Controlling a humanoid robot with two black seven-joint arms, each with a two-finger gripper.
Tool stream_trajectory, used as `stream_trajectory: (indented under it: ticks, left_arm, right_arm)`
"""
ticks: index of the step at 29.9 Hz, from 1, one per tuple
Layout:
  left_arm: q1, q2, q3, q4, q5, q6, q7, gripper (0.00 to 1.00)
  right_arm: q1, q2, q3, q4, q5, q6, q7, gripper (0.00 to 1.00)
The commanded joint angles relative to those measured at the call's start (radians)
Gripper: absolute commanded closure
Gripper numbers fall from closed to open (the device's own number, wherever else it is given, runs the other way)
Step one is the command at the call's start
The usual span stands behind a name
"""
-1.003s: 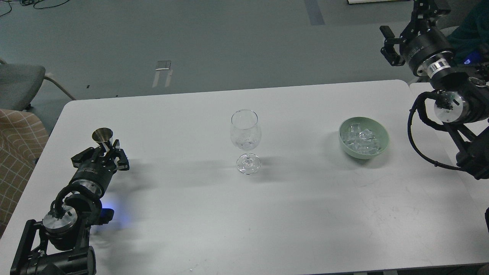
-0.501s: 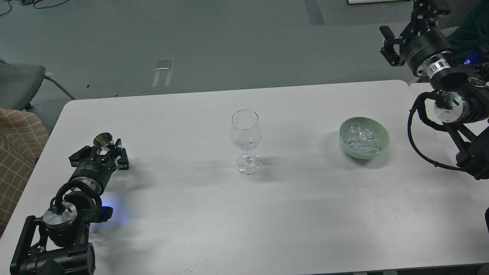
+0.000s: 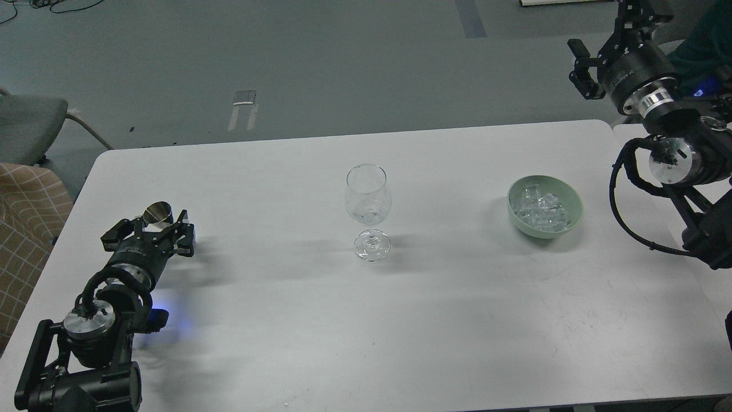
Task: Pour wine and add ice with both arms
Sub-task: 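Lower the jigger onto the table and open the left gripper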
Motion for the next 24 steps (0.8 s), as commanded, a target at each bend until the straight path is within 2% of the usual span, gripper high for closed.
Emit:
stream_trajectory:
  ticks: [1, 7, 24]
  left_arm:
    - [0.001, 0.000, 0.000, 0.000, 0.000, 0.010, 0.002, 0.22]
    - [0.005, 0.006, 0.023, -0.008, 0.002, 0.011, 0.007, 0.03]
    - [0.107, 0.065, 0.025, -0.116, 0.000, 0.011, 0.056, 0.02]
  right_arm:
    - [0.000, 0.000, 0.000, 0.000, 0.001, 0.000, 0.000, 0.00]
    - [0.000, 0.000, 0.000, 0.000, 0.001, 0.000, 0.000, 0.00]
    - [0.002, 0.000, 0.002, 0.000, 0.001, 0.000, 0.000, 0.00]
